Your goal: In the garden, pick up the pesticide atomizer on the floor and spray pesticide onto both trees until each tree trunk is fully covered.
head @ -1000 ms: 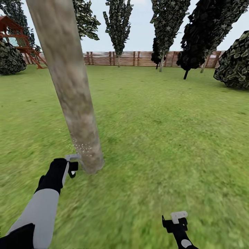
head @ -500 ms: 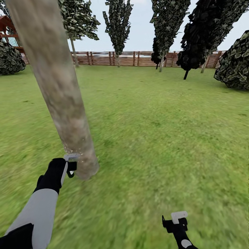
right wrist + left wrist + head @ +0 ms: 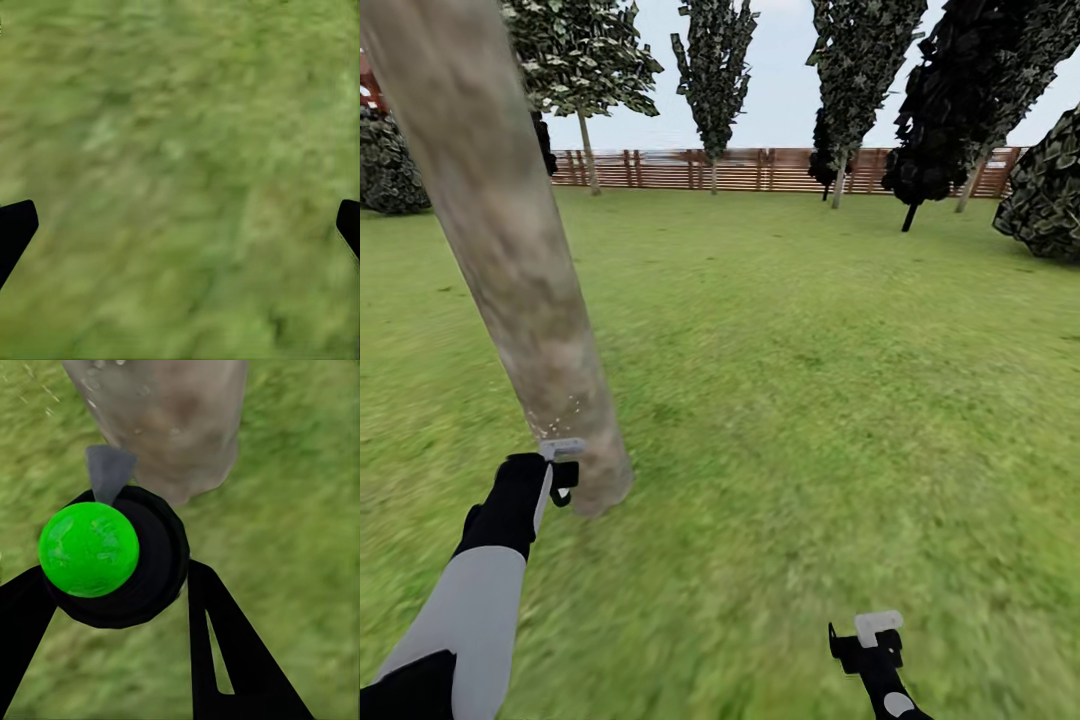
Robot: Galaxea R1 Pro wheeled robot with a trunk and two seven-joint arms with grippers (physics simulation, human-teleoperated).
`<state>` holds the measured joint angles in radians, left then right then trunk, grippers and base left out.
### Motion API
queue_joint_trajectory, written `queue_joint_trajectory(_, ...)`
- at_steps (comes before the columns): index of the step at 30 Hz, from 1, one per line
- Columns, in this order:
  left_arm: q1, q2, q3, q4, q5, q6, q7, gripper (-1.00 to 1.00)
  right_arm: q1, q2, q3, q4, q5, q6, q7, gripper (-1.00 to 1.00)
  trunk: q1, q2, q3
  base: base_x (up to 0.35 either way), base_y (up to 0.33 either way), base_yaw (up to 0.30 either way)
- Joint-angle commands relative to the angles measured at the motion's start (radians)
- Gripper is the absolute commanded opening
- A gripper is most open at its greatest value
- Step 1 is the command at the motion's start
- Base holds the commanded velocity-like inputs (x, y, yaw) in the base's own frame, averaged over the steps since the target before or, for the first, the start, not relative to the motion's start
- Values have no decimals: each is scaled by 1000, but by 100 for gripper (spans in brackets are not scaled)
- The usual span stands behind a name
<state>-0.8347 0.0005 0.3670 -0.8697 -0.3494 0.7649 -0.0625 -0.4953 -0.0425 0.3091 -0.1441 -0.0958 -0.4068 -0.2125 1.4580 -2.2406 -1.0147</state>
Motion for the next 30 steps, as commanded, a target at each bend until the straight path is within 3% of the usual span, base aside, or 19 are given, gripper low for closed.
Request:
queue_joint_trajectory(1, 0, -1, 1, -1, -8, 4, -7, -100, 0, 0, 9, -1, -10, -3, -2, 100, 0, 0, -1, 170, -245, 273)
queue_joint_trajectory(8, 2, -2, -2, 5, -8, 3, -7, -100, 0, 0, 10, -1, -10, -2, -2, 100, 0, 0, -1, 178, -241, 270)
queue_joint_trajectory(22, 2, -1, -1, 12, -8, 2, -7, -100, 0, 0, 10, -1, -10, -3, -2, 100, 0, 0, -1, 175, -240, 28)
queue_joint_trajectory(30, 3, -1, 1, 14, -8, 1, -5, -100, 0, 0, 10, -2, -10, -2, -1, 100, 0, 0, -1, 170, -240, 241)
